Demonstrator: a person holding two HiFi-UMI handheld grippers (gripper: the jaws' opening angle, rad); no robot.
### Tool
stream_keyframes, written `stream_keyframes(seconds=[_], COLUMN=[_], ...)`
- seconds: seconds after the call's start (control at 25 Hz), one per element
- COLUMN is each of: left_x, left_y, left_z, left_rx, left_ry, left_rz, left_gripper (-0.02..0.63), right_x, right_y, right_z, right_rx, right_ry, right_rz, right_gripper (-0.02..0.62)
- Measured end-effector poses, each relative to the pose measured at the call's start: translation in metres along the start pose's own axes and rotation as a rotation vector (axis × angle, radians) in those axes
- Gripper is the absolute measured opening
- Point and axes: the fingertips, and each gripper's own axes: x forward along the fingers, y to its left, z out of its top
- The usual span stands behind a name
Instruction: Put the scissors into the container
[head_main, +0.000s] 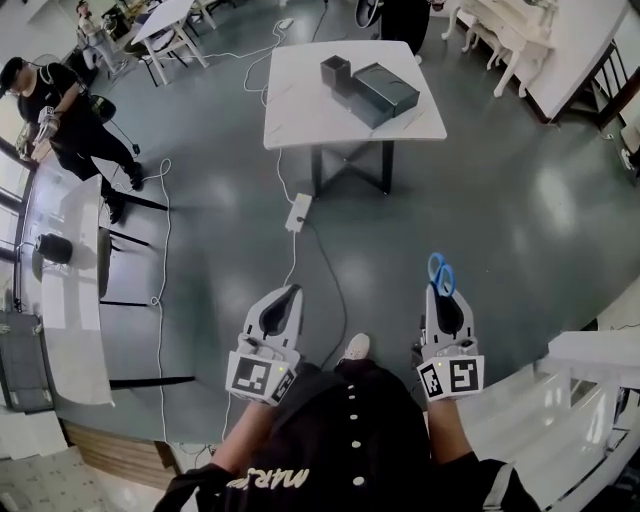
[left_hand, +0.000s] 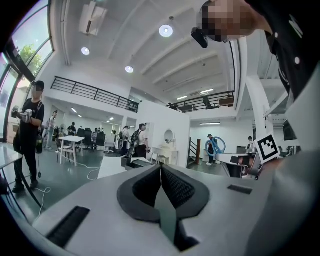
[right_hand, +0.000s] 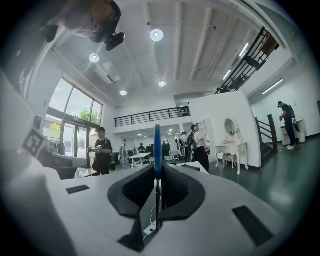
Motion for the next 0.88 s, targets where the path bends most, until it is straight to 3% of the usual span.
stream_keyframes(seconds=[0.48,0.88], left_x=[0.014,0.067], left_y=[0.014,0.057], left_z=[-0.012,0.000], left_rx=[0.003,-0.010], left_ry=[0.034,0.001], left_rz=[0.049,0.006], left_gripper=[0.031,0.030], right_x=[0.030,0.087], right_y=[-0.010,-0.018], right_z=[-0.022,-0.007], right_rx=[0.010,-0.031], right_ry=[0.039,0.001], right_rz=[0.034,-0.002], right_gripper=[0.052,0.052])
